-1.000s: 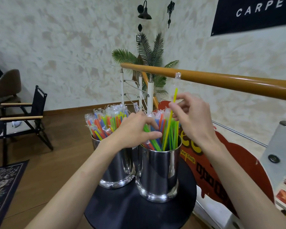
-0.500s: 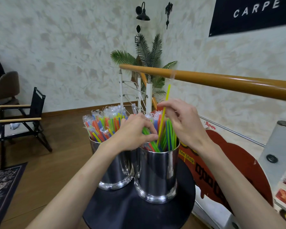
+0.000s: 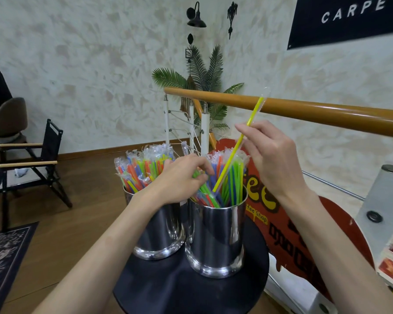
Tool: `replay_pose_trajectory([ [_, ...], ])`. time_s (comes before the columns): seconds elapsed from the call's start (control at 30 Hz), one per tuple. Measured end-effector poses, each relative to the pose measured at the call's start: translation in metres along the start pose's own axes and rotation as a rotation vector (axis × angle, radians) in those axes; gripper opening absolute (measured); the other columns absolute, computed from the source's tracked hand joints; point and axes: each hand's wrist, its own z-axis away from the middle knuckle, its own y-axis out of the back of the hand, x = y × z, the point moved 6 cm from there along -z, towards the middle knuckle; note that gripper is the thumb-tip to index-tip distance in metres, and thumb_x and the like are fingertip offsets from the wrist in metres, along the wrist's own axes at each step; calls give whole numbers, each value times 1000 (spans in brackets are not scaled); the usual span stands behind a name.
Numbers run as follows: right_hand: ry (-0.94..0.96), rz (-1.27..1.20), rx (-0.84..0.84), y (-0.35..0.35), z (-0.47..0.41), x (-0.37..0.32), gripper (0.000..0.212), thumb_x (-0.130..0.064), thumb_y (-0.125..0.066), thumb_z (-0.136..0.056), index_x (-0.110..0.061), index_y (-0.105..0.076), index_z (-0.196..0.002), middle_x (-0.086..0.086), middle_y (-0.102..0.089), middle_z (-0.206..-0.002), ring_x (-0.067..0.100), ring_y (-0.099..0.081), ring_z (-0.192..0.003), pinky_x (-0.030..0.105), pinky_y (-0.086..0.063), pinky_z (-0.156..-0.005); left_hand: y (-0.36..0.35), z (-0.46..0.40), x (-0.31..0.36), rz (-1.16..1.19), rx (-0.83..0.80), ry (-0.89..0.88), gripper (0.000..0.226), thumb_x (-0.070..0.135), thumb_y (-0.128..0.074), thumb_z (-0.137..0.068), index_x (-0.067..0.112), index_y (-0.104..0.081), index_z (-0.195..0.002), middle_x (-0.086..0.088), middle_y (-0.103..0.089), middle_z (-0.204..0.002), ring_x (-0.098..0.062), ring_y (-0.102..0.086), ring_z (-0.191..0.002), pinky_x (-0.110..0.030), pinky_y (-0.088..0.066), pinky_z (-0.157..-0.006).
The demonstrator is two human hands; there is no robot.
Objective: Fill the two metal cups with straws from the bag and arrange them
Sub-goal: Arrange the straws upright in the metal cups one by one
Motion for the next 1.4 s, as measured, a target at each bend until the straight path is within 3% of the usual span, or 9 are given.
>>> replay_pose_trajectory([
  [0.17,-2,-6,-25,0,0,4,33,-9,-65,-95,-3,-68,-127,12,-70,-92,26,-66,-77,32,-54,-67,1,0,-2,-7,-15,-6,15,22,-56,-100,37,-61,-99,12,-59,-117,-14,-52,-116,-41,-26,-104],
  [0.27,-128,-212,-56,-6,-1,4,25,-20,-62,-99,-8,-73,-119,-5,-55,-83,1,-50,-74,21,-46,-66,0,0,0,-44,-3,-13,8,29,-58,-99,36,-61,-101,10,-59,-117,-13,-53,-115,-43,-28,-103],
  [0.43,-349,-482,-97,-7,-3,0,16,-24,-63,-100,-15,-76,-103,-4,-63,-88,11,-55,-73,22,-45,-65,5,-1,3,-68,74,-27,12,36,-69,-92,36,-62,-101,10,-53,-118,-12,-51,-114,-45,-30,-104],
  [0.57,-400,-574,-69,-2,-4,-6,11,-18,-70,-96,-19,-64,-106,-12,-63,-78,2,-61,-71,13,-45,-64,9,-1,4,-60,126,-27,26,42,-72,-89,35,-59,-110,9,-53,-121,-13,-50,-115,-45,-30,-105],
  [0.77,-426,-301,-481,-37,19,-3,31,-29,-80,-85,-30,-49,-89,-9,-67,-73,5,-64,-70,38,-55,-70,14,0,6,256,169,-63,56,32,-55,-77,34,-51,-134,19,-61,-115,-5,-57,-109,-51,-40,-106],
  [0.97,-366,-118,-796,-59,37,-19,24,-39,-79,-85,-27,-58,-84,-9,-67,-75,13,-63,-79,33,-47,-66,24,0,13,396,424,-103,30,31,-70,-94,24,-65,-122,8,-69,-93,-5,-64,-83,-18,-46,-72],
  [1.17,-485,-137,-633,-41,34,3,33,-54,-79,-80,-24,-68,-75,-8,-66,-68,10,-63,-70,35,-52,-64,19,-3,8,198,405,-62,14,33,-73,-90,23,-72,-100,11,-68,-84,-5,-61,-72,-33,-54,-73],
  [1.3,-530,4,-584,-39,38,13,35,-57,-75,-83,-25,-65,-71,-2,-67,-72,21,-66,-76,42,-57,-72,2,-6,8,-110,199,18,31,42,-77,-84,31,-68,-112,14,-52,-99,-11,-54,-96,-40,-45,-91],
  [1.4,-552,121,-656,-47,45,10,35,-62,-72,-83,-27,-71,-81,3,-68,-86,26,-65,-88,39,-55,-74,1,-5,11,-182,202,19,38,41,-80,-81,34,-66,-116,12,-47,-103,-12,-47,-102,-39,-38,-94],
])
